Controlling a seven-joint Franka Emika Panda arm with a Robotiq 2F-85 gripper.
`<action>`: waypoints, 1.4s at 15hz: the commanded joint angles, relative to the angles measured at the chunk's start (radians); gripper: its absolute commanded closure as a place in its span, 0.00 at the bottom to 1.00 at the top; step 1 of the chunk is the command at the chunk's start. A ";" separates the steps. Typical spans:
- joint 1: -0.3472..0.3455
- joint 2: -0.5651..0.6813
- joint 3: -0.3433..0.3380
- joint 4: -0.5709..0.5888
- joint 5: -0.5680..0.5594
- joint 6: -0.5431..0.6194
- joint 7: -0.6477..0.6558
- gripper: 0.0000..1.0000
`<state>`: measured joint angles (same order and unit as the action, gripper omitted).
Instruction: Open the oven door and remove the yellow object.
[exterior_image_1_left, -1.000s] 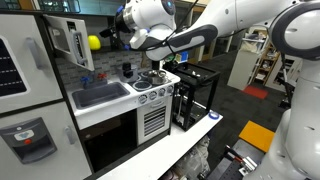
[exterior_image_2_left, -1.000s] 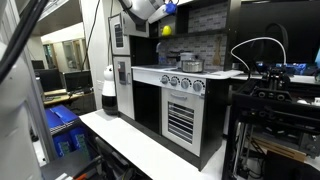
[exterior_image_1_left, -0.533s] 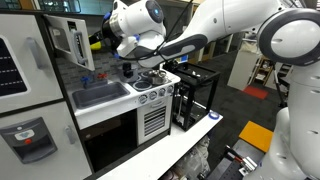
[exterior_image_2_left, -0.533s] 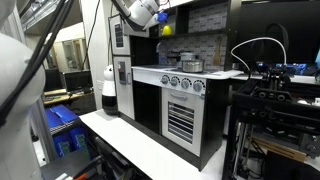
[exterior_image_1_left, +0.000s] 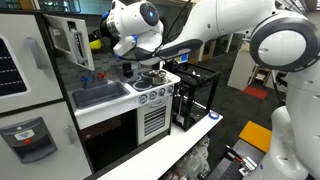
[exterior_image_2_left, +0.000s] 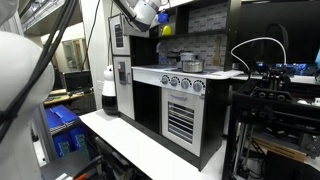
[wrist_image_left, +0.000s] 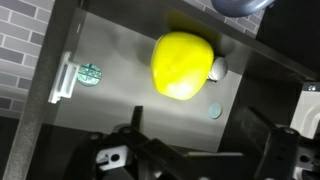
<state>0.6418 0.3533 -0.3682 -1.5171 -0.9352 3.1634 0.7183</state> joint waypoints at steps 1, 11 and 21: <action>0.080 0.037 -0.118 0.056 -0.084 -0.012 0.114 0.00; 0.178 0.123 -0.293 0.060 -0.127 -0.007 0.272 0.00; 0.174 0.195 -0.319 0.111 -0.108 0.034 0.303 0.00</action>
<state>0.8147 0.5086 -0.6599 -1.4494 -1.0347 3.1672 0.9912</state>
